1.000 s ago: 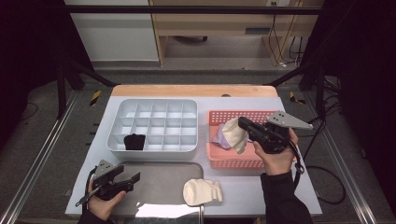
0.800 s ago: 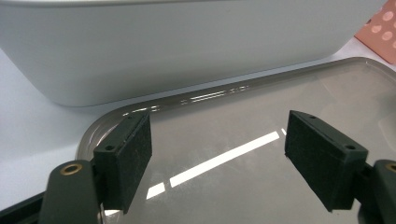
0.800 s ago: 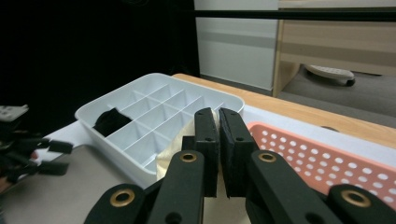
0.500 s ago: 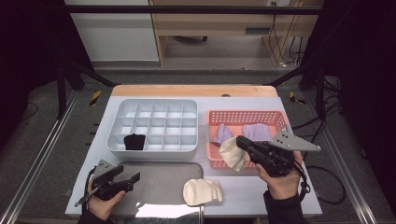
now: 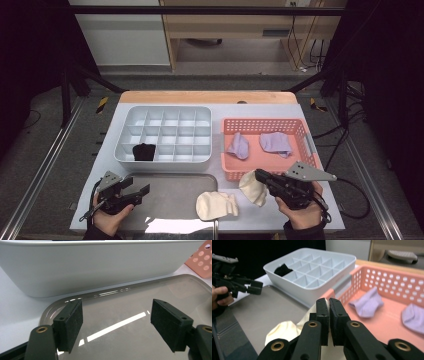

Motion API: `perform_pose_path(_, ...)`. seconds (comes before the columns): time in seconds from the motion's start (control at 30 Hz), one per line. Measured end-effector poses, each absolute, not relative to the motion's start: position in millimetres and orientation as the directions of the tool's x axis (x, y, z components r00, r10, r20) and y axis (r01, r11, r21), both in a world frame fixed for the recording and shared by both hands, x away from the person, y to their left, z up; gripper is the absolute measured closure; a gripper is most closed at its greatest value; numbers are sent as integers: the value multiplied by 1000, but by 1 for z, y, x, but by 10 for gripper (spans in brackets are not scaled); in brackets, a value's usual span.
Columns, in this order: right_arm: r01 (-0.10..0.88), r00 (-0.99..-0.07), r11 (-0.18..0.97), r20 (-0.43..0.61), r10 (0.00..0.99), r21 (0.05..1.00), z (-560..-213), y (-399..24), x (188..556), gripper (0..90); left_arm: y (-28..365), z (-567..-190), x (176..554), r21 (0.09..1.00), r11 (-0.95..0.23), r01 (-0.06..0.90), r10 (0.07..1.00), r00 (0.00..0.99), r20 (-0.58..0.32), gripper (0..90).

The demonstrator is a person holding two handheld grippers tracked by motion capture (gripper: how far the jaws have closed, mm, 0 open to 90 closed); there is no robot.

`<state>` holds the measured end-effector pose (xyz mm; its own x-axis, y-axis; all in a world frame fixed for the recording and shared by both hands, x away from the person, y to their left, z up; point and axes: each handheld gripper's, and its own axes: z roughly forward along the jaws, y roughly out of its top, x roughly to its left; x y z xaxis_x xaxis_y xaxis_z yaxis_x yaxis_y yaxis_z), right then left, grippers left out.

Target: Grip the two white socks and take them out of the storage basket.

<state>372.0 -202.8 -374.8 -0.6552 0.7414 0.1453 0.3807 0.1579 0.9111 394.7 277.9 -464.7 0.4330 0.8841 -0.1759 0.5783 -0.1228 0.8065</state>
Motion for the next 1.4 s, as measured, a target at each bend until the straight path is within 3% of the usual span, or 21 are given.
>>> perform_pose_path(0.4,489,-596,249,111,796,836,-425,-214,372,867,279,-464,395,808,-122,576,883,435,-176,263)
perform_pose_path(0.67,536,-607,333,80,791,776,-454,-190,388,862,279,-464,394,809,-122,576,882,436,-177,262)
perform_pose_path(0.83,540,-611,384,35,791,750,-463,-176,398,794,277,-464,395,807,-131,576,882,439,-170,262)
perform_pose_path(0.97,508,-608,351,39,793,787,-459,-180,395,695,278,-464,395,808,-132,574,882,440,-169,260)
perform_pose_path(1.17,471,-536,265,34,844,842,-441,-208,381,691,278,-464,394,809,-133,573,881,442,-168,258)
perform_pose_path(1.4,569,-412,199,68,909,798,-455,-239,377,690,279,-463,393,812,-128,569,881,441,-170,257)
